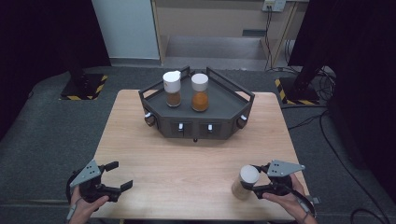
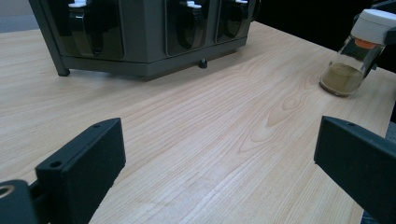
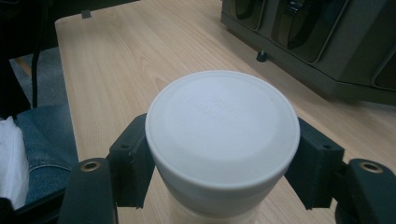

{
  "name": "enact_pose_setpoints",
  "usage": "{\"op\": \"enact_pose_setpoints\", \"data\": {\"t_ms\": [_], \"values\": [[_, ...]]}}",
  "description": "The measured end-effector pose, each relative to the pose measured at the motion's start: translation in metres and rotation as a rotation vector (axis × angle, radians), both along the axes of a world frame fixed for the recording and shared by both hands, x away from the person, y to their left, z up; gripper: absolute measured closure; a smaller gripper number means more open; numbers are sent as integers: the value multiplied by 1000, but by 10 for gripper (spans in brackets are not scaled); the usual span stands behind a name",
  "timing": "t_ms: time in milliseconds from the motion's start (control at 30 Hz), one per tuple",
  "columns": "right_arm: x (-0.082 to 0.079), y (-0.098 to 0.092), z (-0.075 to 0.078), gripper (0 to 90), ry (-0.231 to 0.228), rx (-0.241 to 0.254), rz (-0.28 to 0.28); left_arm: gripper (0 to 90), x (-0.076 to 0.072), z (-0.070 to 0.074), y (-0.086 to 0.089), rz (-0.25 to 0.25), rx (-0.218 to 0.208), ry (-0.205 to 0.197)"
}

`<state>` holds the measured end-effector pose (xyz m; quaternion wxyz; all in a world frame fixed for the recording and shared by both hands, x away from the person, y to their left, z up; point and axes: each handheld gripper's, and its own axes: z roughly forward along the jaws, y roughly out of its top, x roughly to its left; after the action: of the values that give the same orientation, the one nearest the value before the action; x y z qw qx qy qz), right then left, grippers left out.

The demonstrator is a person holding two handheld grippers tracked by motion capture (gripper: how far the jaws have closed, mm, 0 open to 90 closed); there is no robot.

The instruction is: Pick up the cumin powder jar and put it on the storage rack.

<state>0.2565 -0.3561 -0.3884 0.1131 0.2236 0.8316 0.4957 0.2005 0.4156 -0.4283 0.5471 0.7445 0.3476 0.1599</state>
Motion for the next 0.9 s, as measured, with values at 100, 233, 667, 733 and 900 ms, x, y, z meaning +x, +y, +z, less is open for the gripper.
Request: {"op": "enact_pose_setpoints", "data": {"t_ms": [100,233,667,733,900], "values": [[1,0,1,339,5,-3,-4,8,0,0,0,0,0,0],[2,1,7,339,6,-22,-3,8,0,0,0,0,0,1],[12,-4,46,339,-28,-26,-5,8,0,0,0,0,-1,2],[15,-4,53,339,-26,-27,-5,8,0,0,0,0,0,2],[28,-2,71,340,-15,-26,-4,8,1,0,0,-2,0,3]]}}
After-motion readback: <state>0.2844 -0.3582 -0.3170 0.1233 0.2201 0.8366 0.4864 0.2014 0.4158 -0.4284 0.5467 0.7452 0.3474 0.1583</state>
